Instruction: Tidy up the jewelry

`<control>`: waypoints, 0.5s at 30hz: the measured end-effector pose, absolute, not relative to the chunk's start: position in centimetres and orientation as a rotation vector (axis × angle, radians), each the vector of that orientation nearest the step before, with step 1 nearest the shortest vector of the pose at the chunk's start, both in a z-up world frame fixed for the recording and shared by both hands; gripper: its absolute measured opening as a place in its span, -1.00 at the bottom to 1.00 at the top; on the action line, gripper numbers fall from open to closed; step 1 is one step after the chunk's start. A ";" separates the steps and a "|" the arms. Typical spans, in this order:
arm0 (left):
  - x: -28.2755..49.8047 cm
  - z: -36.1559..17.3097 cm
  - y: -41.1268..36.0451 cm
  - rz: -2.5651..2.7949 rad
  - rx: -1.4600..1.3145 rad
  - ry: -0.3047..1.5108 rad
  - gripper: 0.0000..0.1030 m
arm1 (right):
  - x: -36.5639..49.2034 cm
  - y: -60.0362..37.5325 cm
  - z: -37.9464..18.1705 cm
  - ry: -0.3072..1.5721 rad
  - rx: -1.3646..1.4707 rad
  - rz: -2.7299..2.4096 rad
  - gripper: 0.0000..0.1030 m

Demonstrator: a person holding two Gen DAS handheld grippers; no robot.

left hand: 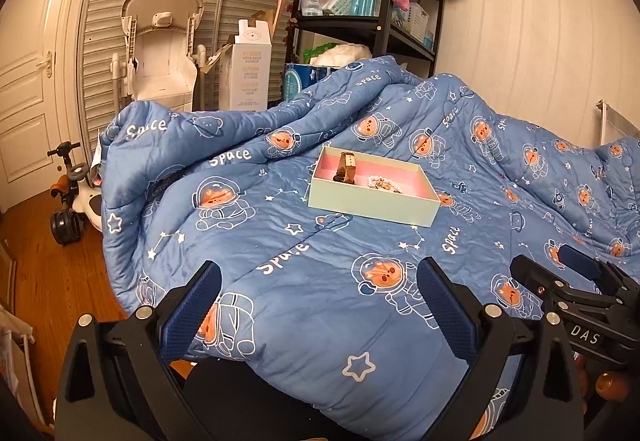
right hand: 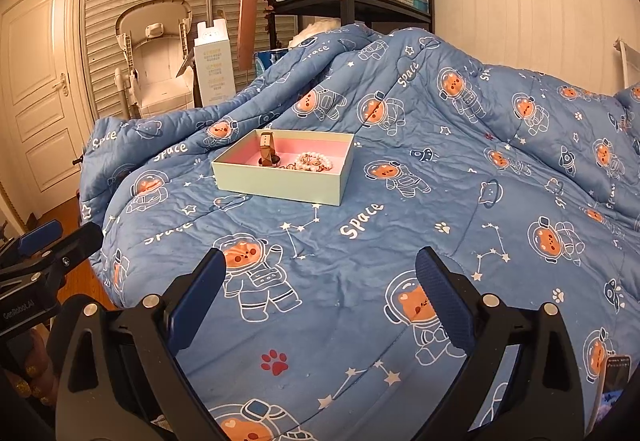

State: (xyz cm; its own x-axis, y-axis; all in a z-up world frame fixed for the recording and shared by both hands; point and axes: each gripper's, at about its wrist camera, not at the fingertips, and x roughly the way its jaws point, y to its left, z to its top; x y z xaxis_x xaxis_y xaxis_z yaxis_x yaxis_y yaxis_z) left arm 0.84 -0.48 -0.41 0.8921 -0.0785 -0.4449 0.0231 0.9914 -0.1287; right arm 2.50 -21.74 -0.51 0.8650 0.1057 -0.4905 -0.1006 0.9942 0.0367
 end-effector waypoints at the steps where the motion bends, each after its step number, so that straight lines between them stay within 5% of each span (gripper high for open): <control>1: 0.9 -0.4 -0.5 -0.053 -0.121 0.466 0.87 | 2.5 -21.8 -0.5 0.514 0.010 0.108 0.83; 15: 1.0 -0.6 -0.7 -0.063 -0.111 0.472 0.87 | 2.6 -21.6 -0.6 0.518 0.003 0.111 0.83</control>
State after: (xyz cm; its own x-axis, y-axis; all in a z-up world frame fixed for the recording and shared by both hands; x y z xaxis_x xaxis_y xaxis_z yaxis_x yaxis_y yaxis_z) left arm 0.97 -0.72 -0.55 0.8889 -0.0865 -0.4499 0.0352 0.9920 -0.1212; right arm 2.60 -21.63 -0.64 0.8629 0.1069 -0.4940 -0.1054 0.9939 0.0310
